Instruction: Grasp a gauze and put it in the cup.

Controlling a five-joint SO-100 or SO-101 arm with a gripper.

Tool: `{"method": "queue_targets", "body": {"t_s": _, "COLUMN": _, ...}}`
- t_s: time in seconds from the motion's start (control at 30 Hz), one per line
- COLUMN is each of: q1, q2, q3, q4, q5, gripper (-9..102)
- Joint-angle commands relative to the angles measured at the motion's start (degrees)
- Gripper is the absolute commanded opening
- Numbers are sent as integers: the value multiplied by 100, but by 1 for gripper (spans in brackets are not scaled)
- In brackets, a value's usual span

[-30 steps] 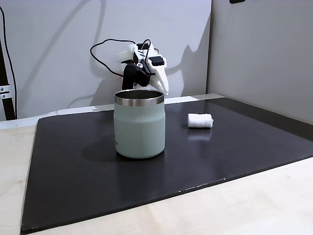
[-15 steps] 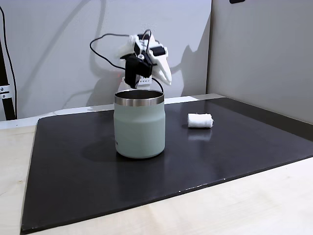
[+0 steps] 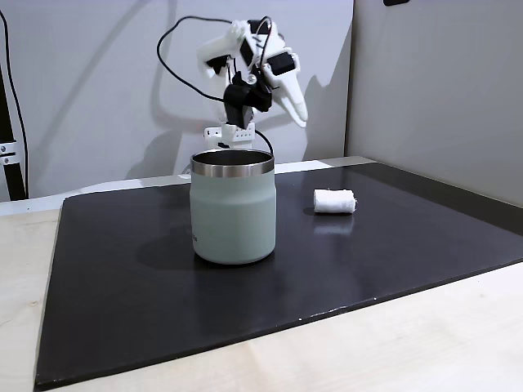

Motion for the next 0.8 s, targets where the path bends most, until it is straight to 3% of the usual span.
{"method": "queue_targets", "body": {"t_s": 0.0, "q1": -229, "q2": -809, "q3": -1160, "q4": 519, "q5": 571, "gripper": 18}}
{"method": "queue_targets", "body": {"t_s": 0.2, "q1": -457, "q2": -2083, "q3": -2206, "q4": 1213, "q5": 1354, "gripper": 27}}
{"method": "queue_targets", "body": {"t_s": 0.47, "q1": -466, "q2": -3234, "q3": -2777, "q4": 1397, "q5": 1740, "gripper": 41}}
{"method": "queue_targets", "body": {"t_s": 0.77, "q1": -439, "q2": -4772, "q3": -3814, "q4": 1512, "q5": 1775, "gripper": 44}}
